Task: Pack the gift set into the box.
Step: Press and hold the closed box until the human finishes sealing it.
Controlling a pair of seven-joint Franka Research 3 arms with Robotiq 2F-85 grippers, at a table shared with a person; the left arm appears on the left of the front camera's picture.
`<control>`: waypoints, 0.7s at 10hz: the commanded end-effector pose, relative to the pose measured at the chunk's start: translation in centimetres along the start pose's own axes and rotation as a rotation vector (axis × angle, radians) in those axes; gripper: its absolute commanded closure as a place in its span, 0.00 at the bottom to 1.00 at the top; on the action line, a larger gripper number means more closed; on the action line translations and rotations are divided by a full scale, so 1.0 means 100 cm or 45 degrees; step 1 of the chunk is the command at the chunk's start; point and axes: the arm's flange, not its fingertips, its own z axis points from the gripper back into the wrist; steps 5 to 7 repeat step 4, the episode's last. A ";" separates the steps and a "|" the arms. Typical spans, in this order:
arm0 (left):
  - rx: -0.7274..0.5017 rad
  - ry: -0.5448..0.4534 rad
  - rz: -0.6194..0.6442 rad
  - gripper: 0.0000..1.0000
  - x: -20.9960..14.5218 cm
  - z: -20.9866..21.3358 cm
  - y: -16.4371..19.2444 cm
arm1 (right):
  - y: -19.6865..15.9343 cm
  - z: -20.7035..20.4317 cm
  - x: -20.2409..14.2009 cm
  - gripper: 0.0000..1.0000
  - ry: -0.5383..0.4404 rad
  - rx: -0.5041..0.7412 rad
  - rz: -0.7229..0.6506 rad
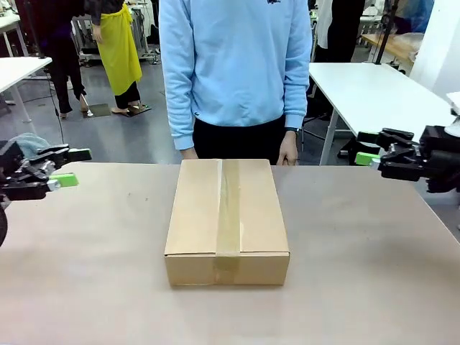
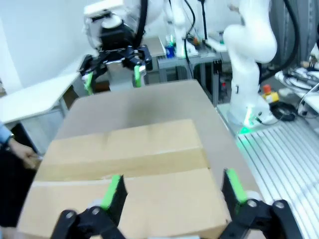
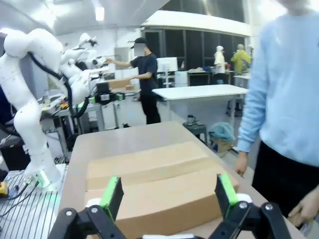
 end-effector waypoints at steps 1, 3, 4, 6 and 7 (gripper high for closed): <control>-0.013 0.050 -0.015 0.00 0.011 -0.012 -0.003 | 0.005 -0.009 0.013 0.00 0.051 0.025 0.014; -0.013 0.050 -0.015 0.00 0.011 -0.012 -0.003 | 0.005 -0.009 0.013 0.00 0.051 0.025 0.014; -0.013 0.050 -0.015 0.00 0.011 -0.012 -0.003 | 0.005 -0.009 0.013 0.00 0.051 0.025 0.014; -0.013 0.050 -0.015 0.00 0.011 -0.012 -0.003 | 0.005 -0.009 0.013 0.00 0.051 0.025 0.014; -0.013 0.050 -0.015 0.00 0.011 -0.012 -0.003 | 0.005 -0.009 0.013 0.00 0.051 0.025 0.014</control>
